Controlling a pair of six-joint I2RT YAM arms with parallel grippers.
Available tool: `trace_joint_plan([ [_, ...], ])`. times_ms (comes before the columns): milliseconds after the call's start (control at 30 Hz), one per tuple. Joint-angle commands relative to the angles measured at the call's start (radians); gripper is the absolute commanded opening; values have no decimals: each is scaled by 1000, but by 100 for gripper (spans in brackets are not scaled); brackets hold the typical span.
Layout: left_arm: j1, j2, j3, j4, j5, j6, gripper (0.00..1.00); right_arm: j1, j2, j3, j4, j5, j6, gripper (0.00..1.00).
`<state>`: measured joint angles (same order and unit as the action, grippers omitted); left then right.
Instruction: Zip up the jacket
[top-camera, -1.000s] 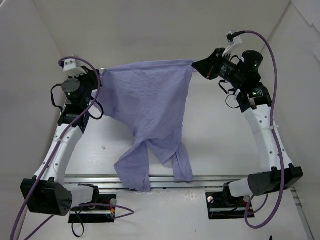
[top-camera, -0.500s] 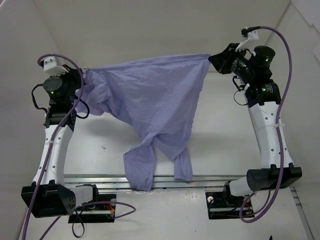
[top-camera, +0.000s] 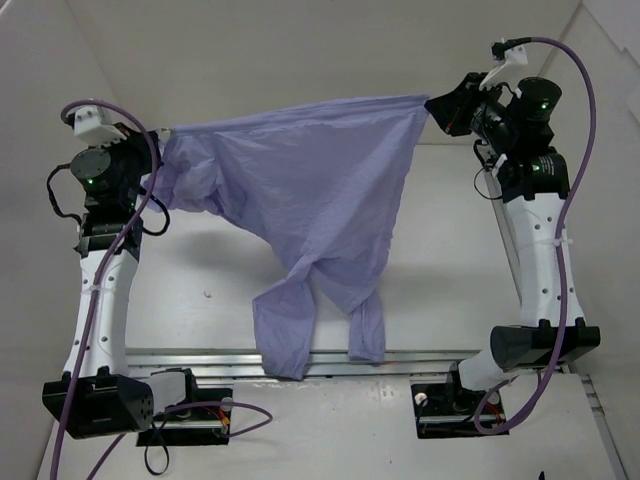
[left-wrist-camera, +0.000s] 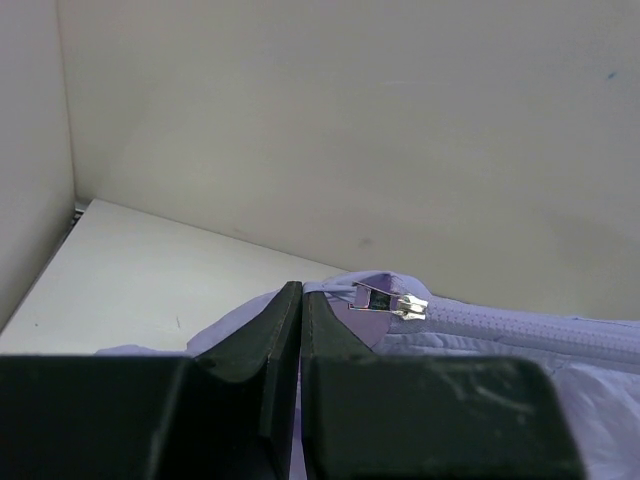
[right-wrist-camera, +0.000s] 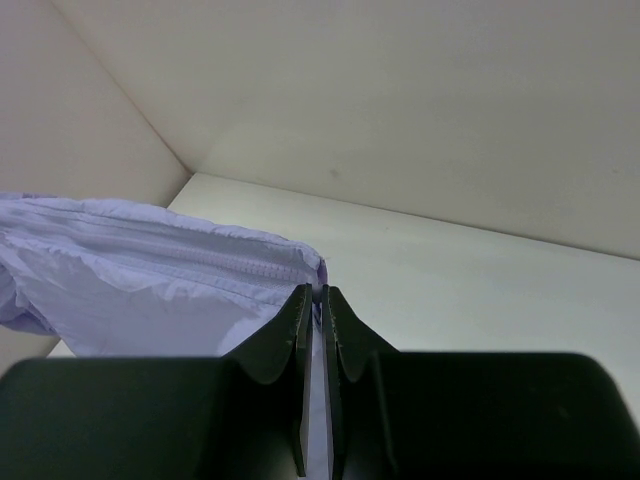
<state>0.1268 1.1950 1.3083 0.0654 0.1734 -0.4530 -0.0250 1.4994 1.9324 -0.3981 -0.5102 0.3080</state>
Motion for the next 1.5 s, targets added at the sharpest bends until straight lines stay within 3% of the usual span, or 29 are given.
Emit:
trace_joint_plan([
  [0, 34, -40, 22, 21, -100, 40, 0, -47, -10, 36, 50, 62, -49, 0],
  [167, 4, -71, -101, 8, -130, 8, 0, -33, -86, -163, 50, 88, -76, 0],
  [200, -6, -75, -145, 2, -129, 1, 3, -29, -102, -231, 48, 125, -84, 5],
  [233, -6, -84, -165, -16, -124, -13, 8, -30, -137, -262, 47, 136, -87, 11],
  [267, -16, -104, -205, -22, -117, -36, 23, -29, -154, -330, 45, 151, -96, 26],
  [400, -58, -162, -259, -61, -144, -41, 58, -29, -240, -453, 44, 202, -113, 56],
  [533, -88, -205, -198, -275, -169, -6, 69, -27, -349, -529, 38, 243, -125, 74],
  [567, -88, -221, -169, -311, -169, -3, 77, -29, -372, -556, 30, 265, -122, 90],
  [600, -88, -257, -159, -337, -169, 5, 83, -29, -392, -572, 30, 277, -116, 97],
  [767, -88, -368, -95, -498, -201, 40, 100, -27, -531, -667, 27, 288, -67, 98],
  [1100, -139, -564, -234, -628, -224, 76, 100, 40, -752, -854, 31, 378, -4, 98],
  [1467, -210, -837, -442, -682, -218, 117, 100, 123, -878, -1029, 56, 434, 43, 98],
])
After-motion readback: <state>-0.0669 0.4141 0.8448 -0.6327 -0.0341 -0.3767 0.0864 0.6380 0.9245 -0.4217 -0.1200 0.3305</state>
